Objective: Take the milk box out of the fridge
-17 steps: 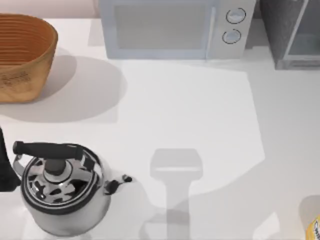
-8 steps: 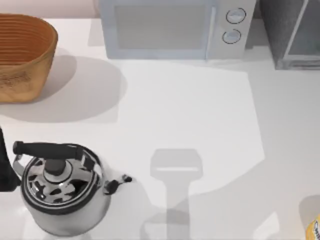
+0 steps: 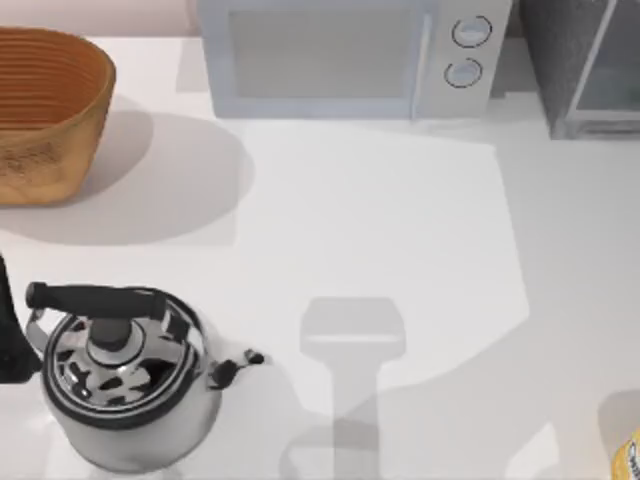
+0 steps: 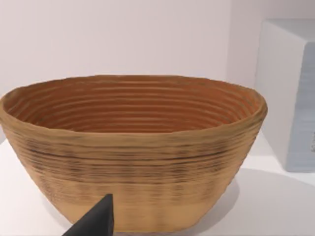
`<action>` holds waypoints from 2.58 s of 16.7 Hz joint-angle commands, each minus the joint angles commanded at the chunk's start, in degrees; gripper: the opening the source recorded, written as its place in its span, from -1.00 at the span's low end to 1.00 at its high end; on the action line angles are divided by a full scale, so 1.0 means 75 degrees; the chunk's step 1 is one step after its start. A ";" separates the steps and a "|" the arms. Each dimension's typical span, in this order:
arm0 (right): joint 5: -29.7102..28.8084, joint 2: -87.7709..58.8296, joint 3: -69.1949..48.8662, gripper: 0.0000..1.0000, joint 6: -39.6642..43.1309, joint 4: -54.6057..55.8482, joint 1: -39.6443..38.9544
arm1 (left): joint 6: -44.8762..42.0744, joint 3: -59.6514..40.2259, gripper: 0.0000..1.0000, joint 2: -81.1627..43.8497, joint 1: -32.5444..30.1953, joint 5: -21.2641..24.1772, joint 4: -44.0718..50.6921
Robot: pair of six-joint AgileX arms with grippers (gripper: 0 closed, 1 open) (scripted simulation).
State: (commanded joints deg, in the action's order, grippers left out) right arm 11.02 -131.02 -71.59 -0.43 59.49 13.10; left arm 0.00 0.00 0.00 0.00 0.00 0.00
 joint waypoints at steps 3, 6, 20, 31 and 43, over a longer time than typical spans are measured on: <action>0.0000 0.0000 0.0000 -1.00 0.0000 0.0000 0.0000 | 0.0000 0.0000 1.00 0.0000 0.0000 0.0000 0.0000; 0.0000 0.0016 0.0004 -1.00 -0.0011 0.0000 0.0024 | 0.0000 0.0000 1.00 0.0000 0.0000 0.0000 0.0000; 0.0012 0.1024 -0.0096 -1.00 -0.0039 -0.1113 0.0092 | 0.0000 0.0000 1.00 0.0000 0.0000 0.0000 0.0000; 0.0490 0.3106 0.3272 -1.00 -0.0045 0.0153 0.0445 | 0.0000 0.0000 1.00 0.0000 0.0000 0.0000 0.0000; 0.0211 0.5026 0.4109 -1.00 -0.0003 -0.0962 0.0088 | 0.0000 0.0000 1.00 0.0000 0.0000 0.0000 0.0000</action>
State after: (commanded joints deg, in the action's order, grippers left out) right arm 12.60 -93.32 -40.78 -0.45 52.27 13.76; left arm 0.00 0.00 0.00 0.00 0.00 0.00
